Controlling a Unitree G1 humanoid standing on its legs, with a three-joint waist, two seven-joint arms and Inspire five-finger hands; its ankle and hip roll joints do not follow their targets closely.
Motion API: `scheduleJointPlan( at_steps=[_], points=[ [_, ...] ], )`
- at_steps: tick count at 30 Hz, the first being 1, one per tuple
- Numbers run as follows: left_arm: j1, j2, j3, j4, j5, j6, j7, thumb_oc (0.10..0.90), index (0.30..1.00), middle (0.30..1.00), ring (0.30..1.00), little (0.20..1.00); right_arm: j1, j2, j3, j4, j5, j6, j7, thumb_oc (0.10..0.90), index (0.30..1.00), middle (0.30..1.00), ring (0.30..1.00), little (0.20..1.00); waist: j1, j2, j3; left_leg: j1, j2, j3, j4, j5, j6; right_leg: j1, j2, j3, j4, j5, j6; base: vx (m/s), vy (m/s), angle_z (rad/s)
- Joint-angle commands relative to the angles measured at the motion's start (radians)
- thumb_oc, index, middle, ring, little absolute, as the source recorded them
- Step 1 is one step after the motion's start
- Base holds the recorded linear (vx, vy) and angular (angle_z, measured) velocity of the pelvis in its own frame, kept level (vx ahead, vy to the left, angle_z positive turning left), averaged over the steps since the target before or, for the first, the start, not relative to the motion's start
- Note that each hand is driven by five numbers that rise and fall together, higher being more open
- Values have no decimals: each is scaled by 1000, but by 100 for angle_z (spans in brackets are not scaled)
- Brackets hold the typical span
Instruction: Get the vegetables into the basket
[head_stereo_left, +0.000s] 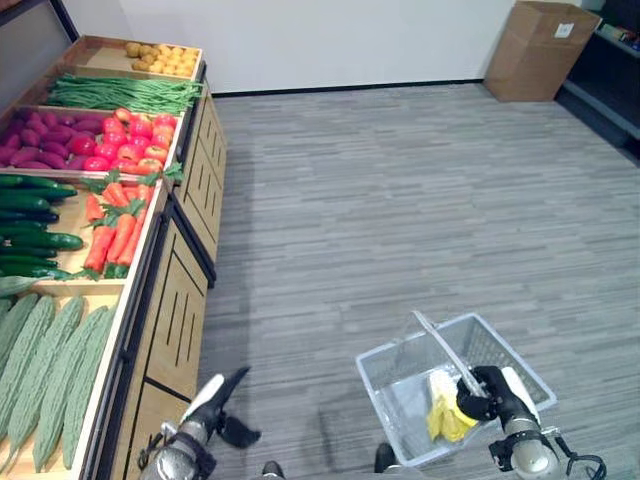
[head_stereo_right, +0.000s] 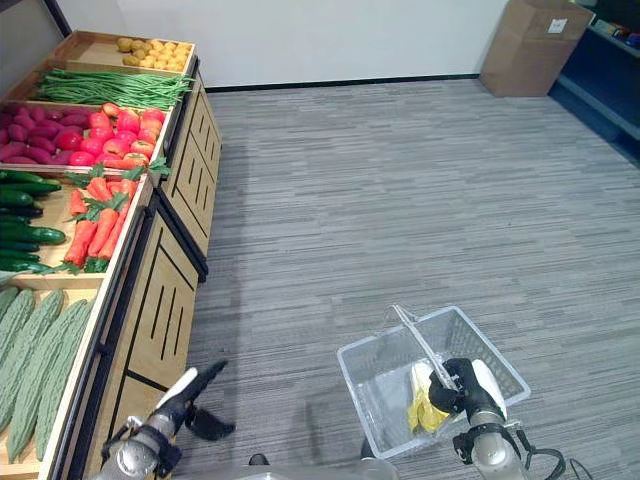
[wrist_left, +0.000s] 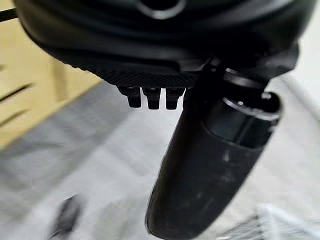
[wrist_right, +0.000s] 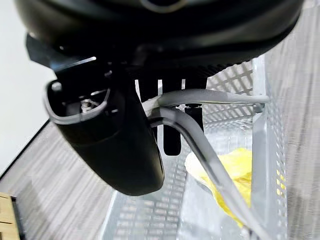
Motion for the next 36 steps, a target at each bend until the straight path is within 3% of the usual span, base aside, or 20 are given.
scheduleJointPlan(
  at_steps=[1,2,7,15,19,22,25,30,34,36],
  points=[
    [-106,-48,42,153,54,20,74,900,1000,1000,1000,1000,-80,-34,-59,-83,-12,-67,-37,400,300,300,300,300,5,-17,-3,2,59,-64,1,2,-78,32,-16,-33,15,-18,40,-1,-36,1],
    [-130,-103,92,325,23,64,83,900,1000,1000,1000,1000,-72,-34,-51,-78,-16,-57,-28,400,300,300,300,300,-3,-17,3,2,64,-62,1,5,-79,23,-11,-25,35,-28,33,2,-35,0],
    [-159,-140,149,486,63,118,117,900,1000,1000,1000,1000,-76,-49,-23,-108,-25,-48,-11,400,300,300,300,300,-10,-9,30,-3,86,-61,1,18,-83,-29,6,-9,131,-76,13,-4,-60,-3],
    [-160,-140,190,487,19,126,134,900,1000,1000,1000,1000,-61,-72,-9,-158,-29,-54,-1,400,300,300,300,300,6,-5,72,-31,140,-82,10,63,-101,-81,55,-13,204,-139,-21,22,-143,-2],
    [-173,-143,183,457,-12,119,153,900,1000,1000,1000,1000,-55,-96,-12,-175,-37,-60,-7,400,300,300,300,300,13,-4,105,-95,160,-125,146,71,-108,-62,68,-29,199,-158,-49,79,-194,18],
    [-175,-155,168,437,-28,111,178,900,1000,1000,1000,1000,-59,-111,-19,-184,-42,-59,-17,400,300,300,300,300,29,-6,130,-153,125,-213,220,80,-101,-30,62,-31,184,-166,-56,109,-59,19],
    [-184,-160,152,435,-39,104,180,900,1000,1000,1000,1000,-72,-111,-19,-173,-41,-62,-27,400,300,300,300,300,49,-18,130,-245,73,-287,170,63,-80,-8,48,-28,155,-170,-45,172,2,9],
    [-176,-159,132,424,-12,103,187,900,1000,1000,1000,1000,-64,-117,-14,-173,-70,-61,-36,400,300,300,300,300,70,-22,115,-303,100,-246,50,152,-95,62,45,-15,139,-203,-23,272,113,10],
    [-163,-149,140,427,-1,104,190,900,1000,1000,1000,1000,-49,-95,-8,-181,-78,-53,-20,400,300,300,300,300,74,-37,90,-273,75,-206,59,117,-68,97,13,15,156,-223,-2,287,220,-51],
    [-163,-140,141,435,14,107,189,900,1000,1000,1000,1000,-43,-76,-5,-179,-76,-49,-11,400,300,300,300,300,72,-54,77,-260,45,-184,70,87,-41,91,-22,37,181,-184,19,257,271,-43]
  ],
)
